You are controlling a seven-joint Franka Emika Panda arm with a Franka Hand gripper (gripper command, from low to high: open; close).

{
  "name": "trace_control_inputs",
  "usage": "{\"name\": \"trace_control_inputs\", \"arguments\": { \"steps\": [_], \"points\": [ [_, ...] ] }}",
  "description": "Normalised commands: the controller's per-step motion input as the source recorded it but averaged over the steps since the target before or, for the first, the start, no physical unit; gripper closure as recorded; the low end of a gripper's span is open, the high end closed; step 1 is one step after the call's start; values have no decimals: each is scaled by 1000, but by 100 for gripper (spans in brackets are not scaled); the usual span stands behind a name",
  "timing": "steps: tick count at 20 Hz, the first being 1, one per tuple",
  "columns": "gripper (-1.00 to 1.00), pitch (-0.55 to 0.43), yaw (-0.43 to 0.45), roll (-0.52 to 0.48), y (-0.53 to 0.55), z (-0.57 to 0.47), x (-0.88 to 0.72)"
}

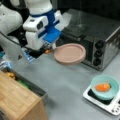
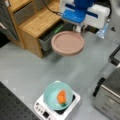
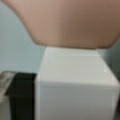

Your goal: Pick up the pan. Place the pan on the table. Pick up the bowl. Place the bowl on the stove.

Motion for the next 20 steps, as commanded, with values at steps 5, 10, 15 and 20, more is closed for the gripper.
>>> {"name": "trace_control_inputs", "arguments": {
  "steps": [5,10,15,20],
  "points": [
    [100,187,92,201,-171,345,518],
    [100,215,84,225,-176,302,556],
    [100,247,64,233,-178,326,525],
    [100,240,62,260,-199,321,495]
  ]
}}
